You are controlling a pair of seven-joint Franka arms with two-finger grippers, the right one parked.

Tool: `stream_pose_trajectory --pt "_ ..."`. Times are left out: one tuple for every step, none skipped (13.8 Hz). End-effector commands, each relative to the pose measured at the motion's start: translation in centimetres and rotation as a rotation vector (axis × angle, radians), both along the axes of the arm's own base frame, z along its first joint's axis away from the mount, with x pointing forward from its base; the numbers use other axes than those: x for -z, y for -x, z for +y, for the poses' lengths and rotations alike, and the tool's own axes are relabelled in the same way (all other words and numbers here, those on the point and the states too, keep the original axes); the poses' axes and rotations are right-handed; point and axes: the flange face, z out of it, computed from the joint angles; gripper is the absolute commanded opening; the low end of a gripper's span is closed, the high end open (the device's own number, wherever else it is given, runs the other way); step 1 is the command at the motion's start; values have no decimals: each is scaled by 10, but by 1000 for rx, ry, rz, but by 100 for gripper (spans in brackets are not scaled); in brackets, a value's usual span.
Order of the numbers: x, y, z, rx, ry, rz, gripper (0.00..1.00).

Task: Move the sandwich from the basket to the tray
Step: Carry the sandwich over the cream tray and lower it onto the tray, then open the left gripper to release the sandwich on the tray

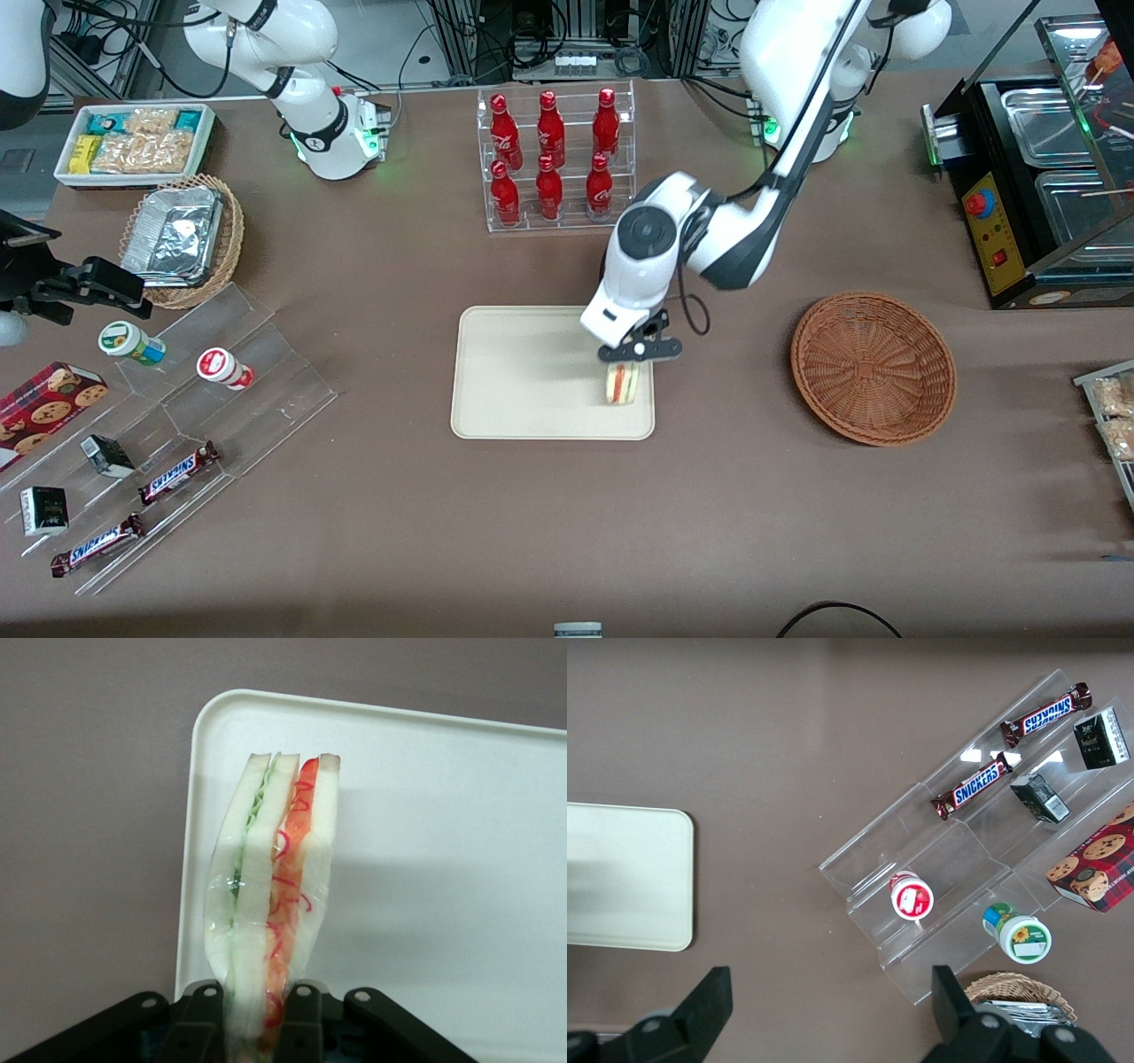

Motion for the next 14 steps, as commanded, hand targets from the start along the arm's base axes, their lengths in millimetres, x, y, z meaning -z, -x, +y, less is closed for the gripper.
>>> stream_pose_trajectory --pt "11 -10 -8 -13 -14 -13 15" --pt "24 -11 -9 -10 -15 -22 15" --pt "31 -10 -14 2 -8 -42 15" --pt "36 -5 -18 13 -10 -42 15" --pt "42 -6 -17 10 -16 -39 16" --pt "48 -5 -18 11 -21 -33 21" --pt "51 -5 -18 15 -19 -36 38" --pt "53 -5 -18 27 -21 -41 96" --pt "50 -6 -17 29 -26 -50 100" --pt "45 -7 -17 25 -26 -52 100" --pt "29 -9 -16 22 -24 -60 100" --pt "9 -8 -13 17 -33 -54 100" --pt "-20 -9 -5 -2 -47 -35 100" --pt "-54 -6 2 -18 -61 -28 100"
